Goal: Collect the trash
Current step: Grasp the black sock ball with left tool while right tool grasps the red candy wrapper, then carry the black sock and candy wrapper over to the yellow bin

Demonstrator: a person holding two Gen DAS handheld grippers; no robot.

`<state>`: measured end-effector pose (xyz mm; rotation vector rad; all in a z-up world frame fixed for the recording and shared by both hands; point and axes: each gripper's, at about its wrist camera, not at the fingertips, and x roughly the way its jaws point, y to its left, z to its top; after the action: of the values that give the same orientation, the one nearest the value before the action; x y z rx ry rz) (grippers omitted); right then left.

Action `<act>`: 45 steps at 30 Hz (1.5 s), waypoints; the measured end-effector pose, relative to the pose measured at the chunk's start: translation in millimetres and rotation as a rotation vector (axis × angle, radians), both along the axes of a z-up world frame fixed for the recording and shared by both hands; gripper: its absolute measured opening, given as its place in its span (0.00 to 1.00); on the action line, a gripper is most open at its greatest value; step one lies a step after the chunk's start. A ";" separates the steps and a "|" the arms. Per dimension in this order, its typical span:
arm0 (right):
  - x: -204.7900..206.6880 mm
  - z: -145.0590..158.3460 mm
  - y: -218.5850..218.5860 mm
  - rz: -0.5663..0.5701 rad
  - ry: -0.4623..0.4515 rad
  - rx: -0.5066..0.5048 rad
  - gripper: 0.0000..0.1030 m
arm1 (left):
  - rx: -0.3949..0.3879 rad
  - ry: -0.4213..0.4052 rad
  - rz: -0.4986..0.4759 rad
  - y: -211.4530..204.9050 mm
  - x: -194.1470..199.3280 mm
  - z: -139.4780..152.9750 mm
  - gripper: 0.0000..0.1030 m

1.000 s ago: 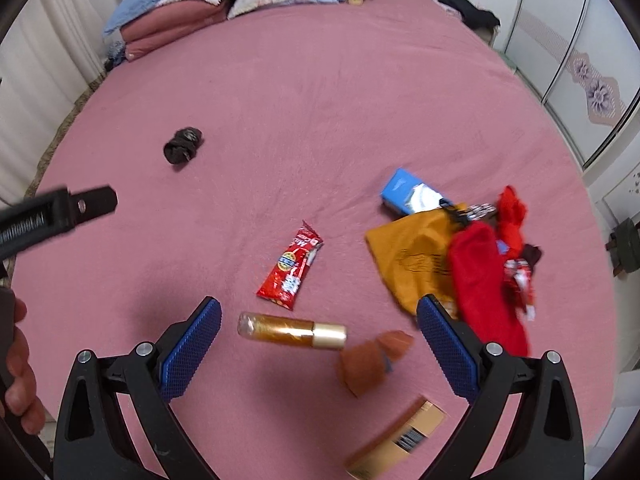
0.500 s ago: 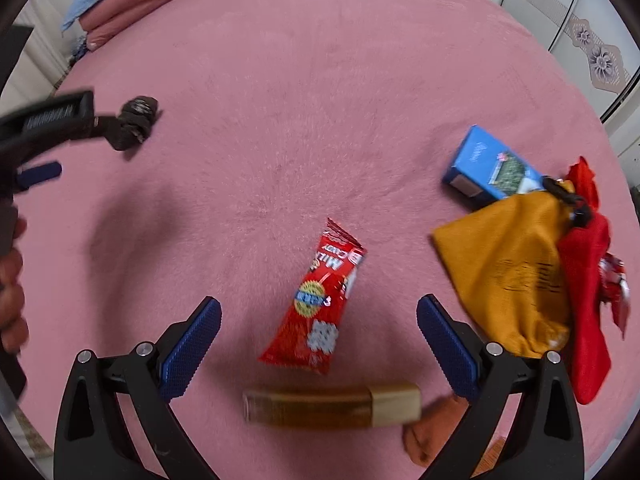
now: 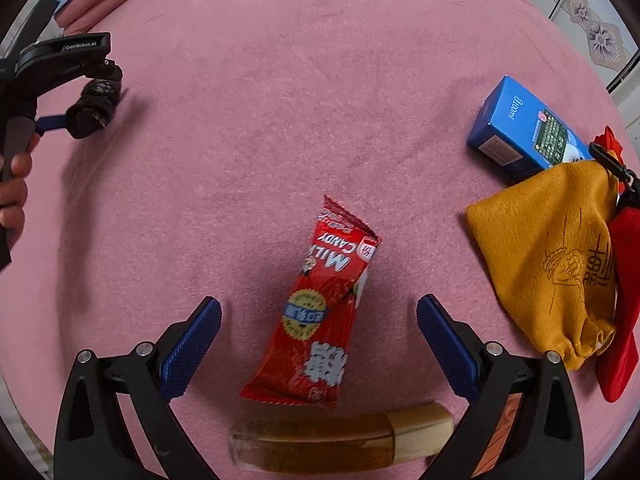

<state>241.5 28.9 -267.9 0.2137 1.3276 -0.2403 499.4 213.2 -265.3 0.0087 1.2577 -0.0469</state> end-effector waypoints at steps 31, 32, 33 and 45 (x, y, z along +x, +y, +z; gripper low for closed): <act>-24.1 3.1 -28.8 0.136 -0.044 0.133 0.31 | -0.104 0.080 -0.152 -13.0 -128.9 -10.4 0.19; -20.0 5.6 -23.8 0.138 -0.052 0.135 0.31 | -0.116 0.088 -0.159 -14.6 -138.5 -10.7 0.19; -18.0 8.4 -22.3 0.140 -0.058 0.144 0.31 | -0.129 0.094 -0.165 -16.0 -146.9 -10.8 0.19; -59.0 57.3 -29.4 0.237 -0.113 0.241 0.31 | -0.206 0.131 -0.211 -37.3 -245.0 12.1 0.19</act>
<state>182.5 -0.5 -210.6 0.2665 1.2551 0.1316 254.4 175.9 -253.2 -0.0408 1.3744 -0.3645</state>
